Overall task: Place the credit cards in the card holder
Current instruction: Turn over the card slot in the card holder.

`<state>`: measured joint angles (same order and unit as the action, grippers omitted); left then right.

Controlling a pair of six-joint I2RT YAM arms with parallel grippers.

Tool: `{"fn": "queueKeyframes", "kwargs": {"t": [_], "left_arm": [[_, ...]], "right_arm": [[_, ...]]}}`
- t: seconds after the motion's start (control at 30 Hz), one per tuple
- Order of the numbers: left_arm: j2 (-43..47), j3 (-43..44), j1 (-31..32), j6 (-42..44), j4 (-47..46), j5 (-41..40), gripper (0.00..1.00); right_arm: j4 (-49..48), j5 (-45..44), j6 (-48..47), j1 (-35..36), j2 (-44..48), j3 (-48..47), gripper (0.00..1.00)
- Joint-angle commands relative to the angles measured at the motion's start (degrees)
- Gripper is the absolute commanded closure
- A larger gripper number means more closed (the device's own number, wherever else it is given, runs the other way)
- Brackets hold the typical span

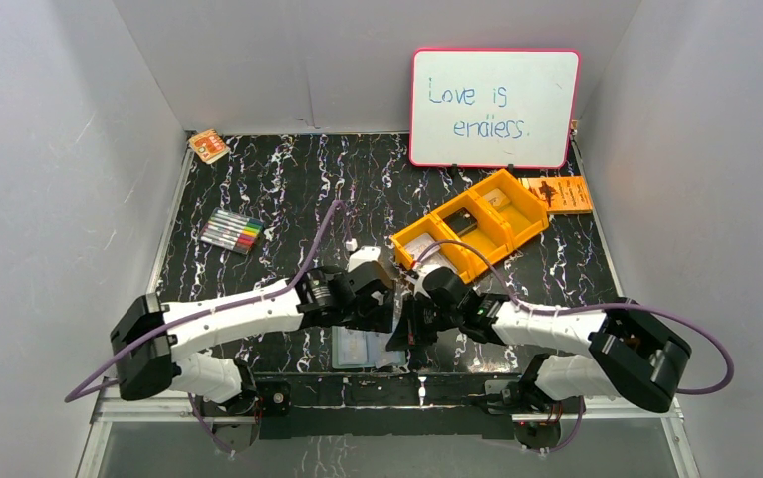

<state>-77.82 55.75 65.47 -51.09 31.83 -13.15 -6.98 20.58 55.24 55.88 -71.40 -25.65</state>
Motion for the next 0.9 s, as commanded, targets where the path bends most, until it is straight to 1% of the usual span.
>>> {"fn": "queueKeyframes", "kwargs": {"t": [0.0, 0.23, 0.37, 0.47, 0.53, 0.67, 0.73, 0.87], "left_arm": [[3.79, -2.83, 0.09, -2.81, 2.39, -3.06, 0.26], [4.69, -6.31, 0.09, -4.08, 2.70, -4.34, 0.27], [4.00, -9.12, 0.01, -4.56, 2.47, -5.57, 0.30], [3.31, -11.05, -0.37, -5.29, 2.28, -6.26, 0.36], [3.83, -11.76, -0.43, -6.28, 2.96, -7.46, 0.39], [7.86, -12.44, -0.59, -8.48, 4.34, -10.52, 0.41], [10.00, -12.99, -0.90, -9.56, 4.90, -11.66, 0.42], [13.15, -15.42, -2.52, -12.01, 5.32, -11.49, 0.46]], "right_arm": [[-4.17, 1.54, -1.08, 0.93, -1.85, -3.31, 1.00], [-6.43, 2.28, -1.04, 1.46, -6.23, -4.65, 1.00], [-6.50, 2.34, -1.19, 1.69, -6.94, -5.30, 1.00], [-4.89, 0.64, -1.02, 1.66, -4.22, -4.81, 1.00], [-2.11, -2.24, -0.75, 1.66, -1.12, -4.28, 1.00], [0.20, -8.34, 1.49, 1.48, 5.53, -1.22, 1.00], [-0.35, -8.77, 2.63, 1.25, 6.10, 0.20, 1.00], [-3.91, -6.82, 4.08, 1.23, 3.46, 1.38, 1.00]]}}
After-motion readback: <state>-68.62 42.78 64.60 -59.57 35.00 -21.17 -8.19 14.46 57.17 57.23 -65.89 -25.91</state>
